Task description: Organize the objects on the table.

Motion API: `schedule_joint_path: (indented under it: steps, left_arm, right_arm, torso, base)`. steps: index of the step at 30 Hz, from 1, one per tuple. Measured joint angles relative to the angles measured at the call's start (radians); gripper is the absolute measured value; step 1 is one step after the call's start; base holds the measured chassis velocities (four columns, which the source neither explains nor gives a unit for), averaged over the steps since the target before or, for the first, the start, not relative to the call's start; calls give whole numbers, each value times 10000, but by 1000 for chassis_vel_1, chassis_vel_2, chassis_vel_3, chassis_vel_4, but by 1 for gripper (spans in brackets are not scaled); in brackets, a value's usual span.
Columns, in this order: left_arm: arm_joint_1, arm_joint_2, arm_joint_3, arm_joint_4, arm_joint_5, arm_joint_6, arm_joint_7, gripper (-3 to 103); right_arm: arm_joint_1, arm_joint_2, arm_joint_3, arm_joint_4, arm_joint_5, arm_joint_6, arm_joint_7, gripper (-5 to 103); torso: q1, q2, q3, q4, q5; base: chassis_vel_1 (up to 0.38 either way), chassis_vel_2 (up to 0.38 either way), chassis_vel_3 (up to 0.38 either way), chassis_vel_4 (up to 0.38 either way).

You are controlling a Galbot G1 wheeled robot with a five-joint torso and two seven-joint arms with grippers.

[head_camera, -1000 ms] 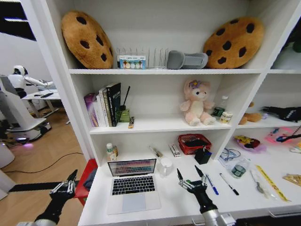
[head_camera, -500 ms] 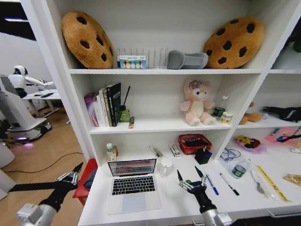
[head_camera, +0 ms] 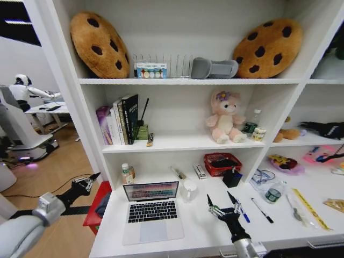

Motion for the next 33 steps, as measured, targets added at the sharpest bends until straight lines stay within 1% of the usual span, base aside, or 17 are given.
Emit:
schedule_joint_path:
  steps: [1,2,5,8,13,15,19,23,24,25,26,27,28,29,30,32,33]
  left_arm:
    - [-56,308,58,58,20,-58,207,0]
    - [-56,308,58,58,20,-58,207,0]
    - [-344,900,402,-7,21,-94,472,0]
    - [-392,1052,511,-107,22,-94,518,0]
    - [-605,1616,695,-327,-99,-70,683,0]
    - [-831,1998,762,-292,-203,-67,838,0]
    - [-953,2156,814,-247,-252,-68,900,0]
    - [-1433,2501,1196,-193,-324,-65,992,0]
    - [-1663,2587,1411,-199,-350,-41,1007,0]
    - [-2249,2724,2005,-237,-378,81,1031,0]
    - [-2249,2724,2005,-237,-378,81,1031,0]
    - [-2681,2787,2568,-267,-366,163,1037,0]
    - [-3379,2829,3635,-336,-287,266,1045,0]
    - [-3953,2832,4357,-350,-238,308,1059,0]
    - [-3953,2832,4357,-350,-238,308,1059,0]
    - [-5009,2762,5320,-284,-234,391,1091,0]
    - [-5298,2725,5543,-245,-238,419,1092,0]
  right_arm:
    - [-60,48,50,-69,-16,24,-17,100]
    - [-60,48,50,-69,-16,24,-17,100]
    - [-141,220,99,-320,-122,160,-45,100]
    - [-133,290,99,-403,-153,177,-45,100]
    - [-14,438,101,-571,-180,183,-43,100]
    - [70,498,151,-663,-186,183,-39,100]
    - [86,519,174,-697,-189,183,-37,100]
    - [95,593,205,-794,-244,212,-36,100]
    - [91,629,205,-822,-281,230,-37,100]
    - [63,722,207,-845,-328,255,-37,100]
    - [63,722,207,-845,-328,255,-37,100]
    - [37,793,215,-849,-341,277,-35,100]
    - [-10,872,246,-851,-318,312,-18,100]
    - [-45,915,276,-846,-307,346,-15,100]
    - [-45,915,276,-846,-307,346,-15,100]
    - [-134,974,336,-755,-311,455,-13,100]
    - [-167,989,363,-701,-323,489,-16,100]
  torso:
    - [0,0,0,0,0]
    - [0,0,0,0,0]
    - [0,0,-1,-1,0]
    - [0,0,-1,0,0]
    - [-1,0,-1,2,1]
    - [-1,0,-1,0,1]
    - [0,0,-1,0,3]
    - [0,0,-1,1,2]
    - [-1,0,-1,1,2]
    - [-1,0,-1,0,1]
    - [-1,0,-1,0,1]
    - [-1,0,-1,-1,2]
    - [-1,0,-1,3,-1]
    - [-1,0,-1,2,-2]
    - [-1,0,-1,2,-2]
    - [-1,0,-1,0,2]
    - [-1,0,-1,-1,2]
  base:
    - [0,0,0,0]
    - [0,0,0,0]
    - [0,0,0,0]
    - [0,0,0,0]
    - [0,0,0,0]
    - [0,0,0,0]
    - [0,0,0,0]
    - [0,0,0,0]
    - [0,0,0,0]
    - [0,0,0,0]
    - [0,0,0,0]
    - [0,0,0,0]
    - [0,0,0,0]
    - [0,0,0,0]
    - [0,0,0,0]
    - [0,0,0,0]
    - [0,0,0,0]
